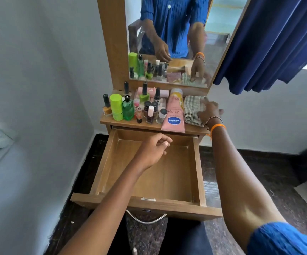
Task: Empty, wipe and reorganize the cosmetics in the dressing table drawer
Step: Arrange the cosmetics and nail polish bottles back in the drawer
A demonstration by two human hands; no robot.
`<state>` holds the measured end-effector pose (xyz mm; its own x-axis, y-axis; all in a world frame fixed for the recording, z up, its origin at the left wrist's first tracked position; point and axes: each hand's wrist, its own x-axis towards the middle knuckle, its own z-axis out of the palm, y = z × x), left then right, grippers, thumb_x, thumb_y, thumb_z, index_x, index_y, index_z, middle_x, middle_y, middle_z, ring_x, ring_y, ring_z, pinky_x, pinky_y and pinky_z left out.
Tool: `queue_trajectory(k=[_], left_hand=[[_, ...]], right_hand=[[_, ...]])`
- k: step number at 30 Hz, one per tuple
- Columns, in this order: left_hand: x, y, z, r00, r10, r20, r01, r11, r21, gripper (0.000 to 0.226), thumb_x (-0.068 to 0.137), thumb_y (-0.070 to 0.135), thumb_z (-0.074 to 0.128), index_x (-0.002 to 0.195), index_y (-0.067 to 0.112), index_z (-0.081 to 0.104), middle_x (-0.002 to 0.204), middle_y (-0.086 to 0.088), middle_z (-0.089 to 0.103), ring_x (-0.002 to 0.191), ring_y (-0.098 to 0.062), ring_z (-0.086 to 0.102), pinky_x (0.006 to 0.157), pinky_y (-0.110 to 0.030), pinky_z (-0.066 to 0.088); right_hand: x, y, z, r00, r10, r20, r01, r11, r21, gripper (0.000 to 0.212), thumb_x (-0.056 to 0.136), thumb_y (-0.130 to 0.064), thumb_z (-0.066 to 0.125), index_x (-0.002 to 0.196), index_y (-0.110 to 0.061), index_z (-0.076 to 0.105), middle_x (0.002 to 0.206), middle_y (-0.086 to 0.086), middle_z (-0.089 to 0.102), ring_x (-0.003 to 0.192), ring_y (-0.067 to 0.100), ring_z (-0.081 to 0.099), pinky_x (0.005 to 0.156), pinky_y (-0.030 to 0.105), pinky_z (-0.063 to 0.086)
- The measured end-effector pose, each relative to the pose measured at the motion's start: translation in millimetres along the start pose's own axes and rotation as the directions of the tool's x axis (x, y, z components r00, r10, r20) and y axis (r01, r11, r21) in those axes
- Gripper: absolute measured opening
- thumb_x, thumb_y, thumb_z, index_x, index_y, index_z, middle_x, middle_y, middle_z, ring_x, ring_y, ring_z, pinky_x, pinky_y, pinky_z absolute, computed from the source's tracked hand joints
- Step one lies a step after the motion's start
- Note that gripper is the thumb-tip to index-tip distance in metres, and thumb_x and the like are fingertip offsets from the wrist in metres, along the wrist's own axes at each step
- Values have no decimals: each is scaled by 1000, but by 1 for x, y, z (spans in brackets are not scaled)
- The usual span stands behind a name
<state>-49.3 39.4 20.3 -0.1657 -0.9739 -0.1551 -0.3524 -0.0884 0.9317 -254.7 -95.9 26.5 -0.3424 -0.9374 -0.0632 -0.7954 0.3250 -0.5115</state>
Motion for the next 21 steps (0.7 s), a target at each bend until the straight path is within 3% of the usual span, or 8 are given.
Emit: queue_trajectory(k=[3, 5, 8, 11, 16, 17, 19, 21], left_hand=[[5, -1, 0, 1000, -14, -13, 14, 1000, 4, 19, 96, 11, 45, 97, 20, 62, 96, 2, 63, 67, -3, 57, 52, -3, 39], [8, 0, 3, 1000, -19, -11, 19, 1000, -11, 19, 96, 10, 44, 99, 17, 62, 97, 0, 63, 67, -4, 56, 52, -1, 39], [10, 0, 7, 1000, -29, 7, 29, 1000, -1, 19, 96, 12, 45, 101, 18, 62, 100, 0, 64, 69, -5, 58, 58, -11, 42], [10, -4, 7, 999, -37, 4, 37, 999, 0, 19, 96, 13, 45, 99, 20, 62, 99, 1, 65, 69, -5, 59, 61, -16, 40], [11, -10, 4, 998, -69, -11, 69, 997, -26, 20, 95, 11, 44, 99, 21, 61, 99, 0, 65, 69, -8, 58, 61, -19, 40], [12, -9, 4, 997, -78, -20, 78, 996, -43, 20, 95, 11, 44, 100, 21, 60, 99, 0, 64, 69, -8, 58, 61, -19, 40], [15, -9, 7, 994, -101, -39, 98, 992, -80, 20, 95, 12, 43, 107, 21, 57, 99, 1, 61, 69, -8, 58, 62, -20, 40], [18, -8, 9, 989, -128, -70, 120, 988, -100, 25, 96, 14, 43, 120, 19, 51, 96, 5, 57, 70, -8, 59, 67, -24, 43]], right_hand=[[-6, -2, 5, 977, -83, -195, 96, 994, 56, 51, 85, 0, 42, 132, -16, 51, 148, 9, 36, 132, 33, 32, 108, 39, 31], [-10, -4, 15, 981, -167, -97, 170, 985, 21, 43, 91, -8, 39, 133, -10, 48, 149, 12, 35, 134, 33, 33, 110, 38, 30], [-13, -2, 31, 978, -197, 65, 203, 975, -94, 44, 98, -22, 31, 141, -16, 34, 156, 11, 17, 143, 32, 19, 116, 43, 20], [-6, -2, 33, 977, -197, 87, 208, 969, -136, 46, 99, -24, 26, 145, -22, 27, 159, 4, 7, 146, 28, 9, 119, 44, 11], [-1, -2, 28, 973, -189, 129, 205, 971, -123, 45, 99, -24, 27, 144, -25, 29, 159, -1, 8, 147, 25, 6, 118, 47, 4], [-5, -4, 27, 978, -193, 79, 201, 974, -108, 43, 99, -24, 29, 142, -24, 33, 159, -1, 11, 147, 24, 7, 118, 47, 4], [-23, -6, 26, 965, -195, -178, 200, 980, 11, 37, 95, -20, 37, 131, -16, 47, 151, 6, 30, 140, 29, 22, 114, 40, 15], [-53, -9, 26, 895, -92, -436, 200, 958, 208, 27, 91, -12, 43, 112, -8, 59, 126, 15, 53, 118, 34, 43, 97, 31, 30]])
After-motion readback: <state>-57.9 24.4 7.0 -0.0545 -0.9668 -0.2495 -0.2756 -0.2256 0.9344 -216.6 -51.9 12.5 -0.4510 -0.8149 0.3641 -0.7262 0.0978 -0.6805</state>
